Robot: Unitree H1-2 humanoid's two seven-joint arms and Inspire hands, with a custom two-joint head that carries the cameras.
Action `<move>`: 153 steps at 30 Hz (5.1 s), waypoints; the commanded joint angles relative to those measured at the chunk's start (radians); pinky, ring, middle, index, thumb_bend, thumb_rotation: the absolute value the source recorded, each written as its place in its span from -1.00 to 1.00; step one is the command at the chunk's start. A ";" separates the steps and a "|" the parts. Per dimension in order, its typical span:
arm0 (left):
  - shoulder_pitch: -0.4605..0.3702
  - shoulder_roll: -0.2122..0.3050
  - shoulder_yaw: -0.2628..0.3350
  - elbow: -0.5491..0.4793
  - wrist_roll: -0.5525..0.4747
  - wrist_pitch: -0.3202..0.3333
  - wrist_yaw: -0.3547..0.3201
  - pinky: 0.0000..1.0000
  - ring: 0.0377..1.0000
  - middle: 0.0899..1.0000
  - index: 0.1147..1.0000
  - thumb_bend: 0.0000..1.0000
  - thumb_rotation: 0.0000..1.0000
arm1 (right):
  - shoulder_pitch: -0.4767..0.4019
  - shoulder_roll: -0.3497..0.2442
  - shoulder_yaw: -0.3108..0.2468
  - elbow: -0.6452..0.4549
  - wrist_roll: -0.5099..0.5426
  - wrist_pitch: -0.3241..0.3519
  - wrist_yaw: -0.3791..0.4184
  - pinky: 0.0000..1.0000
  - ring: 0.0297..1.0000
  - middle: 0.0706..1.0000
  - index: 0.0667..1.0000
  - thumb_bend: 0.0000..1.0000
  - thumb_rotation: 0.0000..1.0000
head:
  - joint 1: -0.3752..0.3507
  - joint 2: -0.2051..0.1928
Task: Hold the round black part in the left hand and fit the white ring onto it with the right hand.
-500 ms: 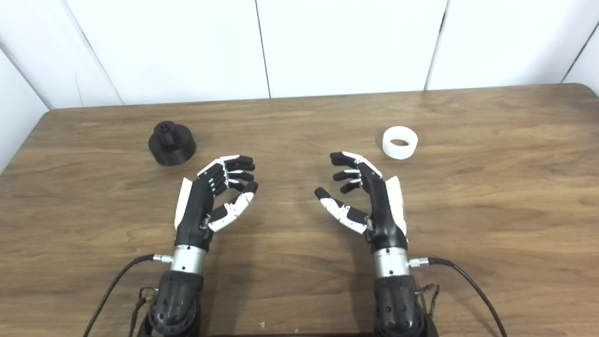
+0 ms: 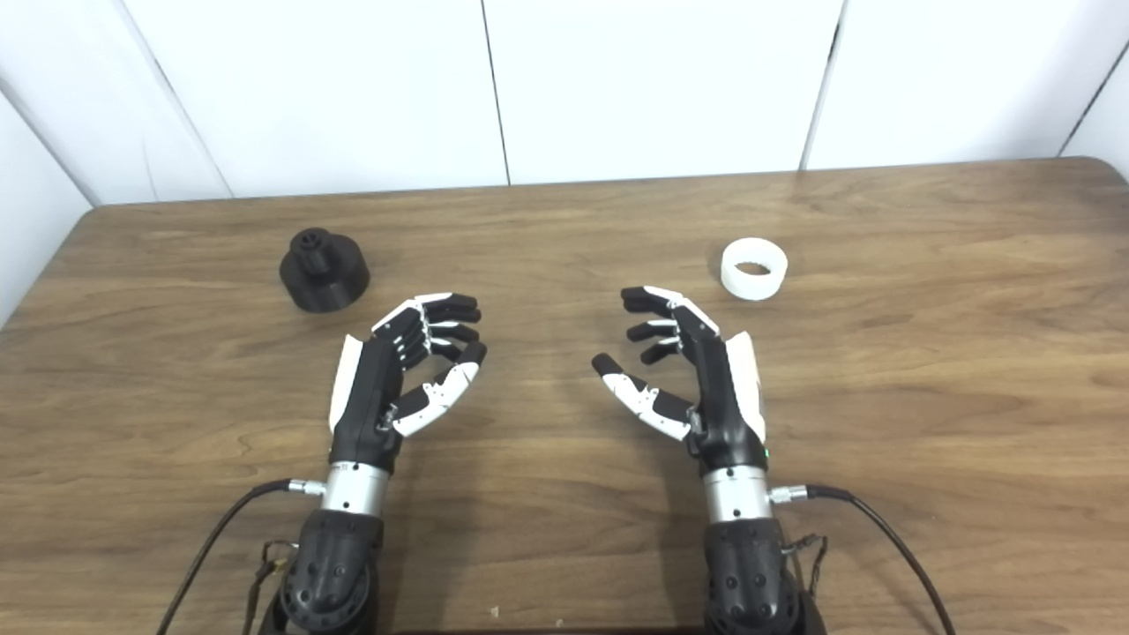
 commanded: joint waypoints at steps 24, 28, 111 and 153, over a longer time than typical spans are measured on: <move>-0.006 -0.049 -0.039 0.066 0.123 -0.020 0.074 -0.01 0.20 0.30 0.23 -0.06 -0.52 | 0.006 -0.080 -0.040 0.066 0.088 -0.117 0.006 -0.01 0.21 0.38 0.38 0.17 -0.57 | 0.273 -0.078; -0.008 -0.049 -0.034 0.068 0.104 -0.024 0.069 -0.02 0.20 0.30 0.24 -0.06 -0.59 | 0.001 -0.083 -0.041 0.077 0.082 -0.127 0.003 -0.02 0.20 0.37 0.37 0.20 -0.49 | 0.268 -0.078; -0.433 0.508 -0.038 0.258 0.532 0.435 -0.043 0.90 1.00 1.00 0.85 1.00 0.13 | 0.015 -0.079 -0.056 0.059 0.093 -0.111 0.022 -0.06 0.16 0.35 0.37 0.20 -0.48 | 0.256 -0.070; -0.500 0.490 -0.117 0.478 0.519 0.484 0.007 1.00 1.00 1.00 0.71 1.00 0.14 | 0.036 -0.092 -0.068 0.018 0.072 -0.080 0.035 -0.06 0.13 0.30 0.34 0.19 -0.43 | 0.258 -0.056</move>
